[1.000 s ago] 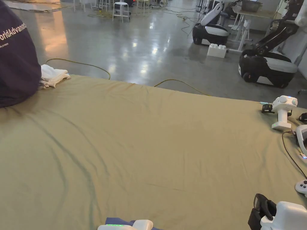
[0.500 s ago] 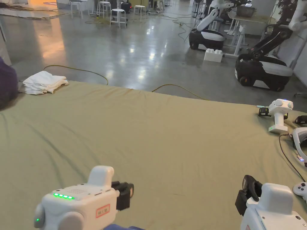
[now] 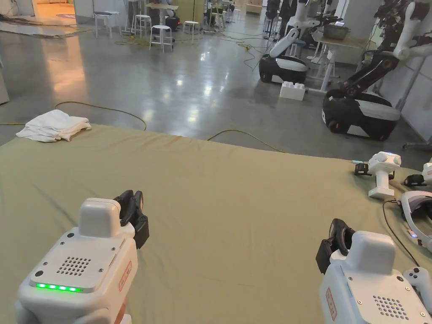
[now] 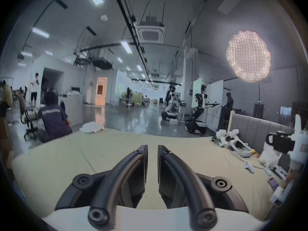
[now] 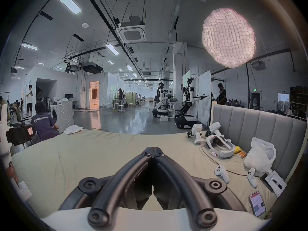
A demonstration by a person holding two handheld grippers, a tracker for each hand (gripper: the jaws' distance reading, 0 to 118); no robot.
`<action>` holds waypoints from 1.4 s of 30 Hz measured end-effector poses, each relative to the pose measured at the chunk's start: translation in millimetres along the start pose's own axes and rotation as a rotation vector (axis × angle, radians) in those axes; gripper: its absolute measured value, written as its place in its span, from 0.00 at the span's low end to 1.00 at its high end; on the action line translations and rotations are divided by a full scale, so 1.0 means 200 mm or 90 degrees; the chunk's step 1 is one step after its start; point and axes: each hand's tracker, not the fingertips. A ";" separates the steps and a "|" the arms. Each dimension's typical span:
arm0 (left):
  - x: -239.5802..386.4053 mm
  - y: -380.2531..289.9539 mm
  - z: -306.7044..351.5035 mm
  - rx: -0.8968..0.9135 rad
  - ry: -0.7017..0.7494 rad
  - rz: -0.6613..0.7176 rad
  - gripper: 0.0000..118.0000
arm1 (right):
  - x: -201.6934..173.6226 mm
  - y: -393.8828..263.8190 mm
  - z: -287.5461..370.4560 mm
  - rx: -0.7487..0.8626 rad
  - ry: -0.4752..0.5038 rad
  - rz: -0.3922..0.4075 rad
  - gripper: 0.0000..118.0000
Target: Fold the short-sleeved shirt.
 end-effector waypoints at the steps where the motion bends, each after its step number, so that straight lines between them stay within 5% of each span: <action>1: 0.00 0.00 0.00 -0.006 0.002 -0.004 0.12 | 0.00 0.01 -0.01 0.004 -0.002 0.002 0.00; 12: -0.05 0.03 0.05 -0.025 0.015 -0.053 0.12 | -0.04 0.00 0.06 -0.012 -0.002 0.013 0.00; 21: -0.22 -0.15 0.21 -0.121 0.003 -0.043 0.12 | -0.38 -0.52 0.39 -0.232 0.182 0.080 0.00; 25: -0.28 -0.28 0.27 -0.184 -0.012 -0.022 0.12 | -0.52 -0.74 0.43 -0.289 0.212 0.089 0.00; 32: -0.39 -0.45 0.31 -0.293 -0.068 0.087 0.12 | -0.56 -1.05 0.35 -0.377 0.147 0.134 0.00; 35: -0.42 -0.53 0.29 -0.369 -0.115 0.130 0.14 | -0.50 -1.12 0.30 -0.415 0.130 0.106 0.00; 42: -0.55 -0.74 0.17 -0.545 -0.241 0.284 0.52 | -0.47 -1.12 0.31 -0.409 0.117 0.103 0.00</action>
